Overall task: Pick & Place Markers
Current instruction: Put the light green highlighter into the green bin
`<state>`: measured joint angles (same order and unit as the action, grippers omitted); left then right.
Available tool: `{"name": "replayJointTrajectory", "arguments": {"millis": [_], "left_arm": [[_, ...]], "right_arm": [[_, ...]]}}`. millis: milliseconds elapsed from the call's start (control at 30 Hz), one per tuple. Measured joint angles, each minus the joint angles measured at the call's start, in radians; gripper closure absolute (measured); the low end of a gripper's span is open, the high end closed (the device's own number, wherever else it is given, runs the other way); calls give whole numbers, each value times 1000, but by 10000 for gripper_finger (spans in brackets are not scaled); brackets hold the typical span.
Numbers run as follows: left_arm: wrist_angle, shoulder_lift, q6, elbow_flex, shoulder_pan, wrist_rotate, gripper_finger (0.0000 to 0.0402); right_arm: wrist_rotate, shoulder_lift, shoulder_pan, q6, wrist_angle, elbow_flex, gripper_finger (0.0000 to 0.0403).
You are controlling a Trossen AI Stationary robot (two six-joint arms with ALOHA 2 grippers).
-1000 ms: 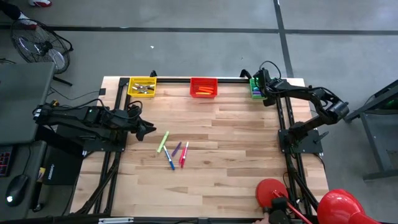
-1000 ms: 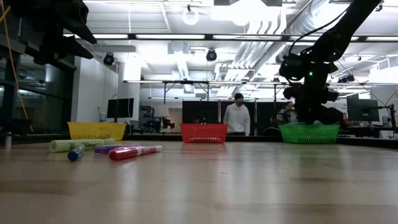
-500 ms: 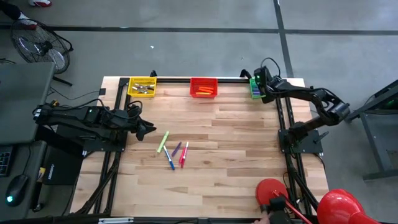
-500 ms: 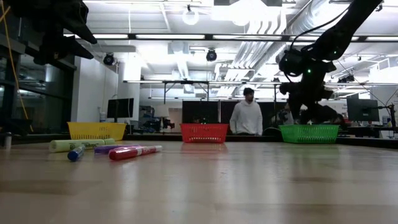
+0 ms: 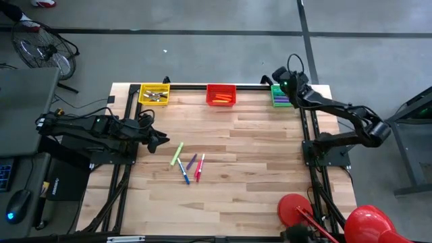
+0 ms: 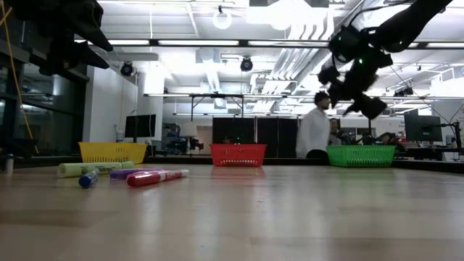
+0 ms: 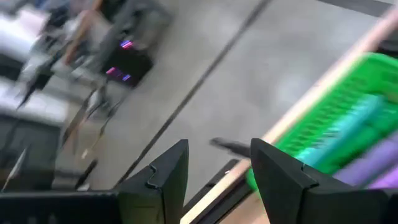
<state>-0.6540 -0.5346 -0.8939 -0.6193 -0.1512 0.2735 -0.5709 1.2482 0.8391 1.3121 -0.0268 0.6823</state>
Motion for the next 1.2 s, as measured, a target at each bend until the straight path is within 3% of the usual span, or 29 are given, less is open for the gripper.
{"name": "replayJointTrajectory", "arguments": {"millis": [400, 700, 1000, 1200], "left_arm": [[-9, 0, 25, 0, 0, -4, 231], [-10, 0, 37, 0, 0, -60, 231], [-31, 0, 33, 0, 0, -100, 231], [-38, -1, 33, 0, 0, -100, 231]], "right_arm": [[84, -38, -222, -372, 204, 0, 241], [113, -38, -408, -472, 215, 0, 240], [231, -38, -606, -603, 232, 0, 244], [179, -38, -769, -625, 230, 0, 247]]}}
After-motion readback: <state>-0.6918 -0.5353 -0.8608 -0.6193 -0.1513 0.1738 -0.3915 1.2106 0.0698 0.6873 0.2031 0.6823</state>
